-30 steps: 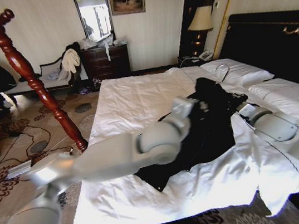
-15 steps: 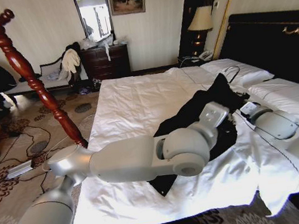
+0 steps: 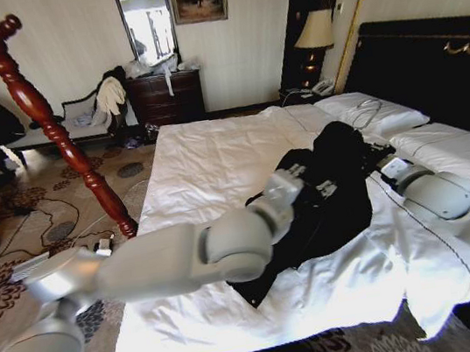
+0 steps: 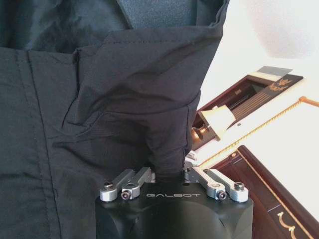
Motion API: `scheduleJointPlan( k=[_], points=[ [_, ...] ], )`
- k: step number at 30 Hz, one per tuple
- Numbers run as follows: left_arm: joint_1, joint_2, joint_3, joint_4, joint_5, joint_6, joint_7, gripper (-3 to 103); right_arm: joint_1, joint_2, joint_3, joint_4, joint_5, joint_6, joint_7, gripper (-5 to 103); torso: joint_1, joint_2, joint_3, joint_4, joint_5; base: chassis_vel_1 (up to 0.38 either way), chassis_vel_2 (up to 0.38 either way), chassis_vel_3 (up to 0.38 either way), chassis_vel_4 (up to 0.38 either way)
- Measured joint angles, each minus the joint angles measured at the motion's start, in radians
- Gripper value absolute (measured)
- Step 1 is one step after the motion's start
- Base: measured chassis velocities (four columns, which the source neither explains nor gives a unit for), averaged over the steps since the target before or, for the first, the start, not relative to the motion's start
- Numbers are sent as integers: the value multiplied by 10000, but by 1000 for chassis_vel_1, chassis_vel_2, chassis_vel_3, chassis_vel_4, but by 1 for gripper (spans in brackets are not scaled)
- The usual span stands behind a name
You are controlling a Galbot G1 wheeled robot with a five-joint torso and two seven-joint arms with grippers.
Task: Pick up the clothes from the bed and hang them on the clothes hanger.
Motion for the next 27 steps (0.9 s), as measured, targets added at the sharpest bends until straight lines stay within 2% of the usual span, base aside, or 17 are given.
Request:
scheduleJointPlan(
  k=[3,4,5,8,14,21,27],
  points=[
    [534,1062,-390,-637,189,-36,376,81,254,49,-212,-13,271,-122,51,19,0,0,0,-3,0,0,0,0,0],
    [534,1062,-390,-637,189,-36,376,81,254,49,-212,-13,271,-122,51,19,0,0,0,-3,0,0,0,0,0],
    [762,1453,-476,-779,414,-38,530,81,360,75,-296,-13,454,-215,85,19,0,0,0,-2,-2,0,0,0,0],
    [1446,2618,-689,-1232,932,-148,906,96,723,156,-718,15,979,-560,203,19,0,1,0,5,-4,0,0,0,0],
    [1748,3383,-1022,-1656,1017,-110,1051,100,1394,449,-1535,-39,1092,-909,321,19,0,0,0,-3,1,0,0,0,0],
    [1916,3456,-778,-1734,1007,93,1033,100,2221,672,-2211,-166,1332,-1239,484,19,-1,1,0,1,0,0,0,0,0],
    [1674,2456,-451,-1133,326,287,348,100,3430,940,-3019,-460,1648,-1425,633,19,0,0,1,-1,3,0,0,0,0]
  ],
)
